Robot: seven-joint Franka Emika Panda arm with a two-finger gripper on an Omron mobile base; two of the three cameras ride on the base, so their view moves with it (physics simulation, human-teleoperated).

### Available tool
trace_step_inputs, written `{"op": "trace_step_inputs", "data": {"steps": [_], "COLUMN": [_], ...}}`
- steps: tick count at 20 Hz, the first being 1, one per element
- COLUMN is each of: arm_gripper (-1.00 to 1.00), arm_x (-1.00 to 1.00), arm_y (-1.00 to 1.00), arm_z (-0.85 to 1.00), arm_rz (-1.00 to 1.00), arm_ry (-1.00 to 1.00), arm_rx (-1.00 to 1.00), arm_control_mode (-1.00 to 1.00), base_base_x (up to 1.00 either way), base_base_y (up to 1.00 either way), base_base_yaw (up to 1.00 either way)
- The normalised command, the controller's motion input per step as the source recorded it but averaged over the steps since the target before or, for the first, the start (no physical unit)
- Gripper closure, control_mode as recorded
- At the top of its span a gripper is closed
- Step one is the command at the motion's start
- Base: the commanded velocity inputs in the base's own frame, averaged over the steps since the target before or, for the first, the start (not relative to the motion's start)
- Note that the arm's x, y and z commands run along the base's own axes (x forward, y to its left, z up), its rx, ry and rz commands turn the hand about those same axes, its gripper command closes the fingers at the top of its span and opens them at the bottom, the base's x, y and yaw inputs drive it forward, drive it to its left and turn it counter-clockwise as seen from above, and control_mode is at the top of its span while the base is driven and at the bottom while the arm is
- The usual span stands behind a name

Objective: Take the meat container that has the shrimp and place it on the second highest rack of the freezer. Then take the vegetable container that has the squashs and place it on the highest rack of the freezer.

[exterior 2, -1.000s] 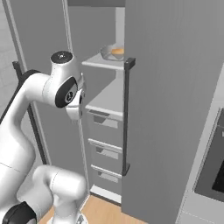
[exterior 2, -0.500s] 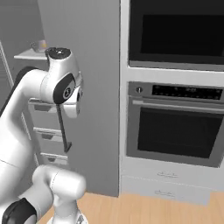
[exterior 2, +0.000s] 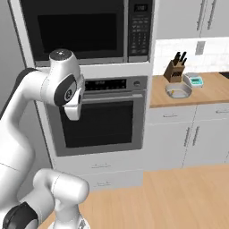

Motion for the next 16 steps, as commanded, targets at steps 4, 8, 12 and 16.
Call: {"op": "trace_step_inputs", "data": {"steps": [4,8,12,16], "arm_gripper": [-1.0,-1.0,-1.0,-1.0], "arm_x": [0.0,0.0,0.0,0.0], "arm_y": [0.0,0.0,0.0,0.0], "arm_z": [0.0,0.0,0.0,0.0], "arm_rz": [0.0,0.0,0.0,0.0], "arm_ry": [0.0,0.0,0.0,0.0], "arm_rx": [0.0,0.0,0.0,0.0], "arm_control_mode": [1.0,1.0,1.0,1.0], "base_base_x": [0.62,0.97,1.0,1.0], "base_base_y": [-0.95,-0.95,-0.92,-0.76], "base_base_yaw": [-0.11,0.05,0.13,0.16]}}
